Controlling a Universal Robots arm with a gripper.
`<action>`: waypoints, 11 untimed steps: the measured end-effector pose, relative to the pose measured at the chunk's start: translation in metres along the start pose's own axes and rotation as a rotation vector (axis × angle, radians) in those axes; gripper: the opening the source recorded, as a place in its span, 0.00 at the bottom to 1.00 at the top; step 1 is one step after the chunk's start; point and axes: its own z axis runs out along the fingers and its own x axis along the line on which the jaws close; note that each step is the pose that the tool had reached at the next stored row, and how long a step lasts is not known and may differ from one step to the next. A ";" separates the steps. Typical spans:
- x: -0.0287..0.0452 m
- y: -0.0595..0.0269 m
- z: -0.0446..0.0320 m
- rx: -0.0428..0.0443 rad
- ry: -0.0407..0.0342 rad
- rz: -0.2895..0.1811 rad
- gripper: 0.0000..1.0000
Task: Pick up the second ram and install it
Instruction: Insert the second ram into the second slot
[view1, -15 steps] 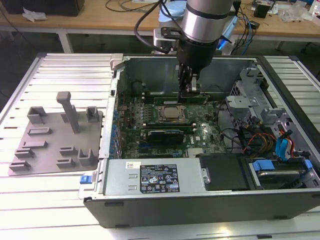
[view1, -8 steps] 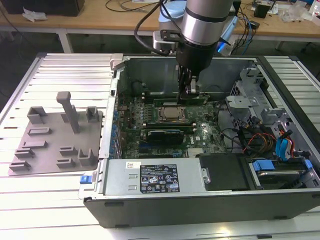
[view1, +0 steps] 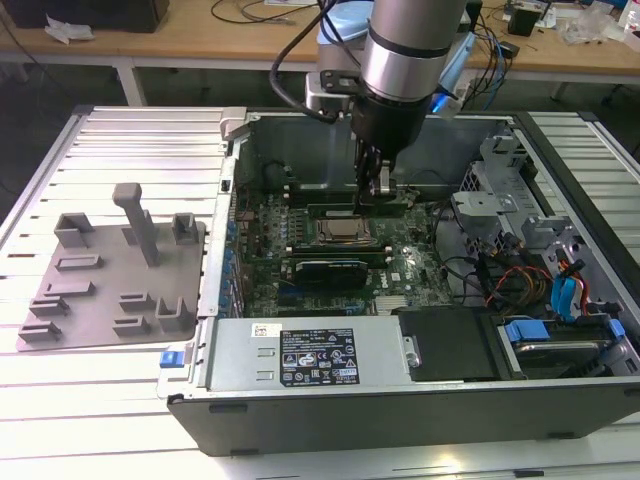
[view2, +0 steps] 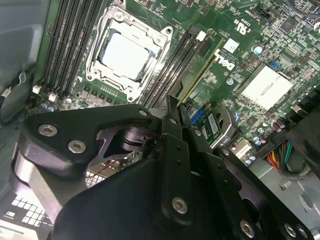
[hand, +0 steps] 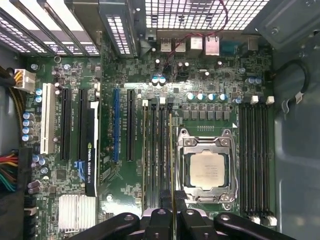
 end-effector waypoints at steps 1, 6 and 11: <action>0.0000 -0.0001 0.0018 0.0000 0.0000 0.000 0.11; 0.0002 -0.0004 0.0061 0.0000 0.0000 0.000 0.11; 0.0068 -0.0002 0.0102 0.0000 0.0000 0.000 0.11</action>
